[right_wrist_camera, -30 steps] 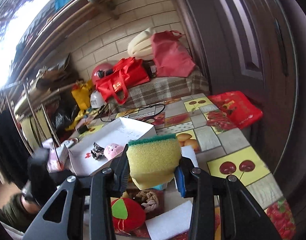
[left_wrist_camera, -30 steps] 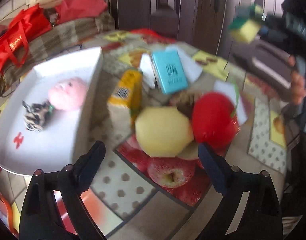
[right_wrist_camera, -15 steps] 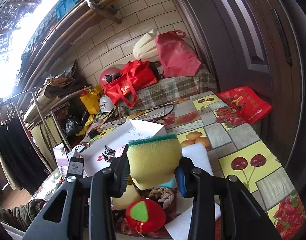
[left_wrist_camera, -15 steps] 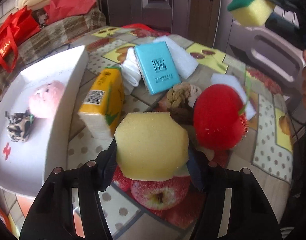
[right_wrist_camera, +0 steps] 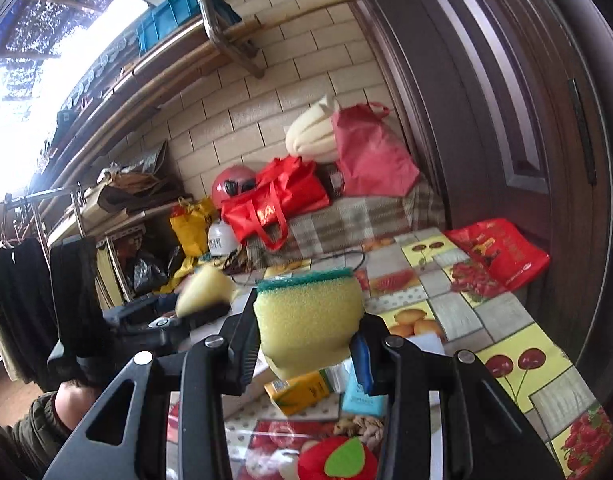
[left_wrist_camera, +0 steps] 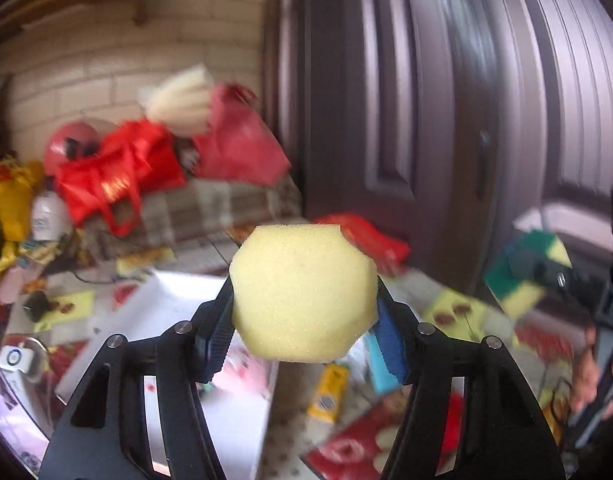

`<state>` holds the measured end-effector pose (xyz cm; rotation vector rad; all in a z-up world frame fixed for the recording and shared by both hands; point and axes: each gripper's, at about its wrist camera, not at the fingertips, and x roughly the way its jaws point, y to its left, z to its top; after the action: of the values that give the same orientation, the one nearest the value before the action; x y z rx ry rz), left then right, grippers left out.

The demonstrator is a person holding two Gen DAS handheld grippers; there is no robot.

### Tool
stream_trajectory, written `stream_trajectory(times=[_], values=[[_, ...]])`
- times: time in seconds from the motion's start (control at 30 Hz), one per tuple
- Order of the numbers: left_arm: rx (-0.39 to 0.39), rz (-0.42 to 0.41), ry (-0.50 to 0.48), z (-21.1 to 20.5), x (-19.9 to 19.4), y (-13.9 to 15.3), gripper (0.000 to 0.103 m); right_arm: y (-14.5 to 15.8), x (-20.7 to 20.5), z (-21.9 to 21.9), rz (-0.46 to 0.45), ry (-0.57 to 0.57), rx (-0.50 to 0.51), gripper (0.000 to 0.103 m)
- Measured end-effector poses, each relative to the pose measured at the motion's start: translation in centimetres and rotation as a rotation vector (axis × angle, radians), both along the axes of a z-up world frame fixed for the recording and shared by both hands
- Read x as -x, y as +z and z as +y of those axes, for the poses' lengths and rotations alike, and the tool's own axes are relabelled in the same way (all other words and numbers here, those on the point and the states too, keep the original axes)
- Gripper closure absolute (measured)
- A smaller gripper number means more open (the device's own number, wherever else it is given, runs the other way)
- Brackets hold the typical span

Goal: Organize soft objects
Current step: 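Carry both sponges over the tray and open both grippers to release them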

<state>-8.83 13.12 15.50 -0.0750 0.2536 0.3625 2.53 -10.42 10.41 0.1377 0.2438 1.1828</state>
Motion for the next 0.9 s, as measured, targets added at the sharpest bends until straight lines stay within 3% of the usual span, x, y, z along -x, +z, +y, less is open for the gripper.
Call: stream_trajectory(times=[0.23,0.37,0.53,0.9], values=[[0.050,-0.014,0.046,2.6,1.2,-0.7,0.041,0.4,0.2,1.0,0.004,-0.013,0.007,0.064],[0.006,-0.048,0.081,3.1,1.6,1.3,0.041,0.8,0.4,2.1,0.029,0.001,0.010,0.064],[0.006,-0.133,0.131,4.8,3.4,3.3,0.041,2.2,0.8,3.4,0.038,0.014,0.010,0.064],[0.078,-0.104,0.248,10.4,5.3,2.7,0.041,3.1,1.9,7.4,0.039,0.076,0.050,0.064]])
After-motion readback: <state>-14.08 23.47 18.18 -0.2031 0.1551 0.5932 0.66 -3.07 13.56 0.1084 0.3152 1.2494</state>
